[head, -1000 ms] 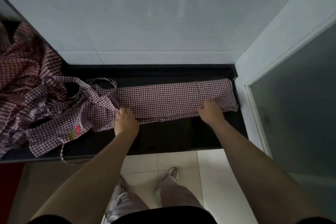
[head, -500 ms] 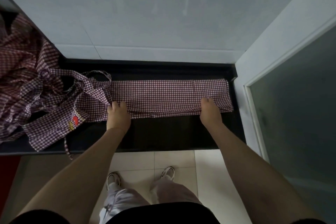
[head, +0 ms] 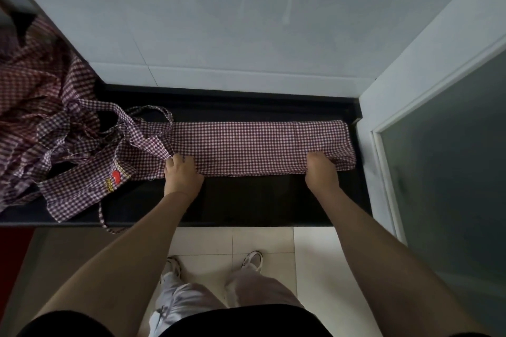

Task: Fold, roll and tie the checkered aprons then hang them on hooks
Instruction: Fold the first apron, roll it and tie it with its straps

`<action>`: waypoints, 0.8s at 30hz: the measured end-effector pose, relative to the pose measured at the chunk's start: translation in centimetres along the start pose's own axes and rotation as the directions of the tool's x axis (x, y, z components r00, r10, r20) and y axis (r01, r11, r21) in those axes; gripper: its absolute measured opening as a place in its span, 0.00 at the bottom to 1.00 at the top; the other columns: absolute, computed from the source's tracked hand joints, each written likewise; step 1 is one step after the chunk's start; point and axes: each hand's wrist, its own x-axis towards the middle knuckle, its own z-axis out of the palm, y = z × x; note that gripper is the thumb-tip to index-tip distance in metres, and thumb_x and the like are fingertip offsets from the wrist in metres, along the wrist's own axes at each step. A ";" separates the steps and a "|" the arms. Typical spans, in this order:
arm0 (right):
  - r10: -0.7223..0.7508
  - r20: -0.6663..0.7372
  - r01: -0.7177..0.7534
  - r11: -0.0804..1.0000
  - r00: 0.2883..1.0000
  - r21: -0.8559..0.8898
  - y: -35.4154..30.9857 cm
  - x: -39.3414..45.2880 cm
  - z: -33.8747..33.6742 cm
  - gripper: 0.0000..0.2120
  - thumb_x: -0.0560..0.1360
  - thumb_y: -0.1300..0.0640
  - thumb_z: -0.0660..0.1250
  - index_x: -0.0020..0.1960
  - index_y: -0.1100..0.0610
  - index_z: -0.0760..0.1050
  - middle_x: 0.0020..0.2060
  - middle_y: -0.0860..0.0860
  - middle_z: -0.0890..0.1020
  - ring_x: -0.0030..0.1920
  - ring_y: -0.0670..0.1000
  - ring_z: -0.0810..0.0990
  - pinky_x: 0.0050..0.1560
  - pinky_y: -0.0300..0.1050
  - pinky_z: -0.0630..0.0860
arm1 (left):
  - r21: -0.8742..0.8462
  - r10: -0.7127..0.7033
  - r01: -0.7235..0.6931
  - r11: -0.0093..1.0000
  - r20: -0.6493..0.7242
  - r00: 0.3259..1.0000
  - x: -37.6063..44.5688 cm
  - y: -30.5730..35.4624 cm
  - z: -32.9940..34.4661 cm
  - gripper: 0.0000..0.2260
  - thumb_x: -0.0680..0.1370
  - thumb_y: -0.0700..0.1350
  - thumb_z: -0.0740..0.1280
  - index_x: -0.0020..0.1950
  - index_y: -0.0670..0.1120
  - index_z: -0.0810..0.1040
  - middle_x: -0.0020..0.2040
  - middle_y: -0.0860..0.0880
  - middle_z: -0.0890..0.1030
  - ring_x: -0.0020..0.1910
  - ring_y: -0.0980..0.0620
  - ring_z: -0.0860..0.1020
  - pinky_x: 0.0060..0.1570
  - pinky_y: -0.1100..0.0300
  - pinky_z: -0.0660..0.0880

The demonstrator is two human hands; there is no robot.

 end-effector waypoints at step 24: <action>0.179 -0.195 -0.199 0.976 0.965 -0.089 3.8 -0.3 -0.1 0.24 0.81 0.56 0.57 0.75 0.65 0.63 0.77 0.63 0.60 0.79 0.64 0.53 0.78 0.61 0.51 | 0.166 0.163 -0.207 0.964 0.245 0.956 1.9 7.9 3.2 0.41 0.75 0.74 0.53 0.79 0.59 0.37 0.80 0.46 0.35 0.77 0.34 0.35 0.71 0.28 0.43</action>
